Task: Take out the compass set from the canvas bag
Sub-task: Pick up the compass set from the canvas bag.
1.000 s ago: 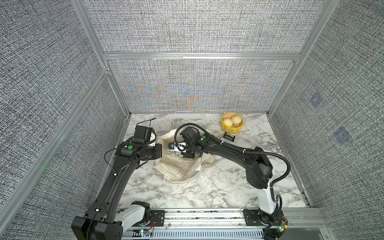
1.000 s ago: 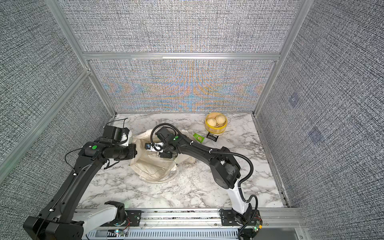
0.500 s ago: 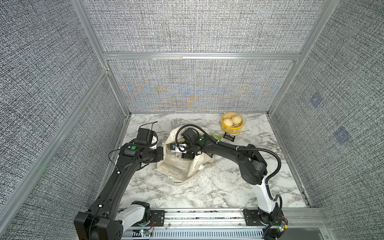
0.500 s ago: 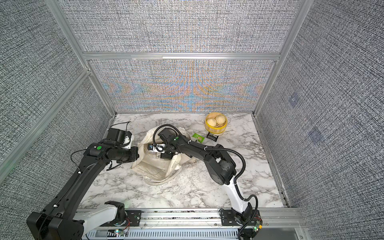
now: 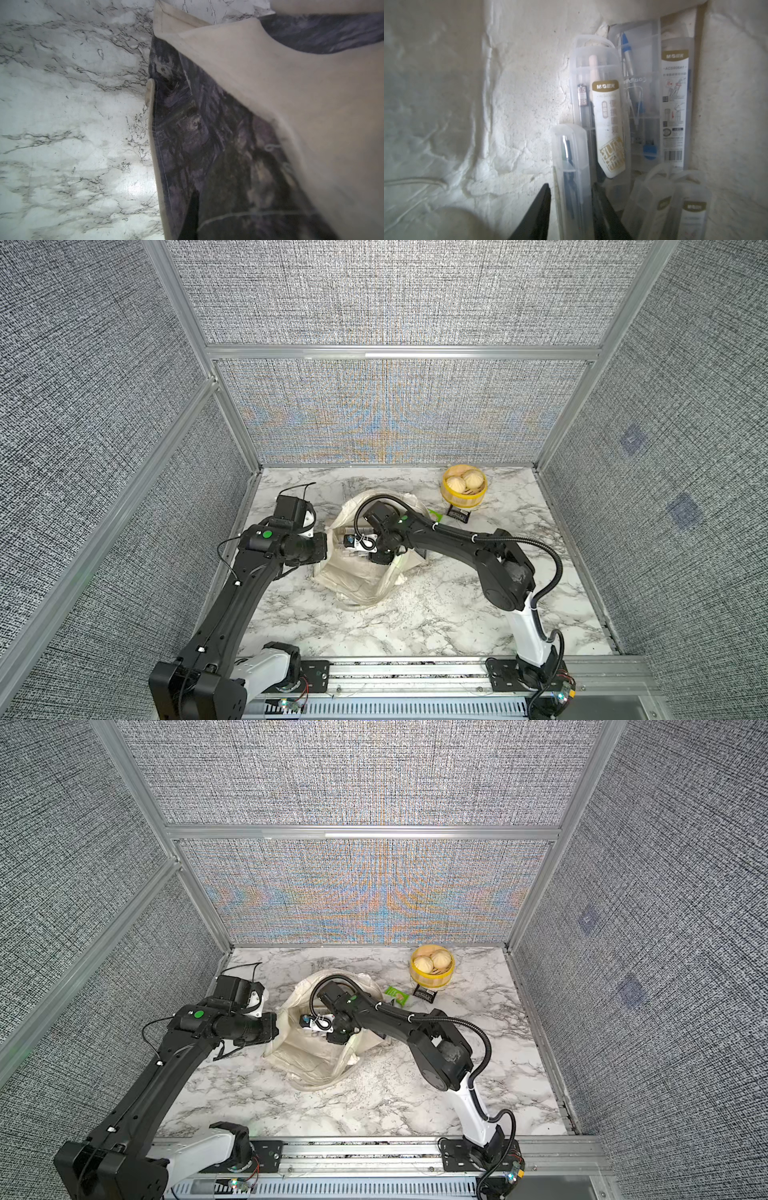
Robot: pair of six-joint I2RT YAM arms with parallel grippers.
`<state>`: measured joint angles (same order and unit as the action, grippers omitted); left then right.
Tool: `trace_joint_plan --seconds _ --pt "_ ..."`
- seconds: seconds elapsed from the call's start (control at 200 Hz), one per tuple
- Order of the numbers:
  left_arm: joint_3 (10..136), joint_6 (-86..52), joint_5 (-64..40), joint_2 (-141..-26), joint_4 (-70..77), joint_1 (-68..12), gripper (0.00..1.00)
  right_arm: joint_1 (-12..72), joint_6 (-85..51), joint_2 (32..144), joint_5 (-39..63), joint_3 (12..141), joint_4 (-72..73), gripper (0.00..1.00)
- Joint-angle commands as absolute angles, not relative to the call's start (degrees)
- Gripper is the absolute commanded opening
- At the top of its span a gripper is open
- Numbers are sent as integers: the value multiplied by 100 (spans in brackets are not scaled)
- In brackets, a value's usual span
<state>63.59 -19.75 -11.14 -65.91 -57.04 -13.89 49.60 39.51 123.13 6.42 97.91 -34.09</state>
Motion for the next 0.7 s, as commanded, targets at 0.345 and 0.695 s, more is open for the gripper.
trace_joint_plan --seconds 0.345,0.695 --pt "6381 -2002 -1152 -6550 -5880 -1389 0 5040 3964 12559 685 9956 -3618 31" --pt "6458 -1986 -1121 -6568 -5941 -1393 0 5092 4017 12588 697 10150 -3831 22"
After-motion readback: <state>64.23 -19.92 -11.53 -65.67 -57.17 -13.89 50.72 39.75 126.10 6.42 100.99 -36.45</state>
